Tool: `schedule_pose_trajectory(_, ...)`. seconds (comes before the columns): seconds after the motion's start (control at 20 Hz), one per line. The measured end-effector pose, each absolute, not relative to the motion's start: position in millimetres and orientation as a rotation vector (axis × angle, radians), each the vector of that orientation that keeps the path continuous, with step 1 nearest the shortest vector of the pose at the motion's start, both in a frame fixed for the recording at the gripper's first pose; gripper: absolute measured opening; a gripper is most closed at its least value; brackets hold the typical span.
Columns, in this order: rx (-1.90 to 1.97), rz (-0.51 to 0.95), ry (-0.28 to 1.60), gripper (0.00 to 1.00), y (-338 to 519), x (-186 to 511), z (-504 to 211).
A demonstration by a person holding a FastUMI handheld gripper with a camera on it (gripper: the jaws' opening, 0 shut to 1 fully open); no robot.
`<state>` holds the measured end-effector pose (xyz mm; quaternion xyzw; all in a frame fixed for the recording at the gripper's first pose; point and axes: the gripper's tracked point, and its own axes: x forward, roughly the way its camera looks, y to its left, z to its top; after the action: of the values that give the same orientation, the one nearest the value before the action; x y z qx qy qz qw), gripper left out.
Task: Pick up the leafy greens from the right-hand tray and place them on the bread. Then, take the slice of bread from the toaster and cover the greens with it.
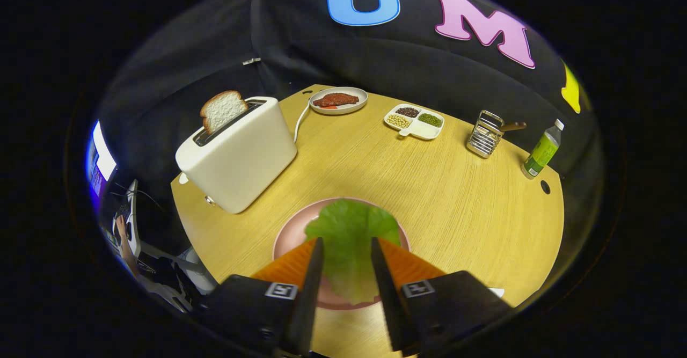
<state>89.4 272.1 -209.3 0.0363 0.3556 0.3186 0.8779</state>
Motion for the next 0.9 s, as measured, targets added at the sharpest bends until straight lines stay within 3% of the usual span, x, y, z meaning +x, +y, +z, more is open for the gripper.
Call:
schedule_pose_trajectory(0.1, 0.081, 0.671, 0.705, 1.0, 271, 86, -196)
schedule_pose_trajectory(0.45, 0.148, 0.691, 0.525, 0.99, 264, 74, -132)
schedule_pose_trajectory(0.9, 0.112, 0.762, 0.056, 0.98, 283, 46, 51)
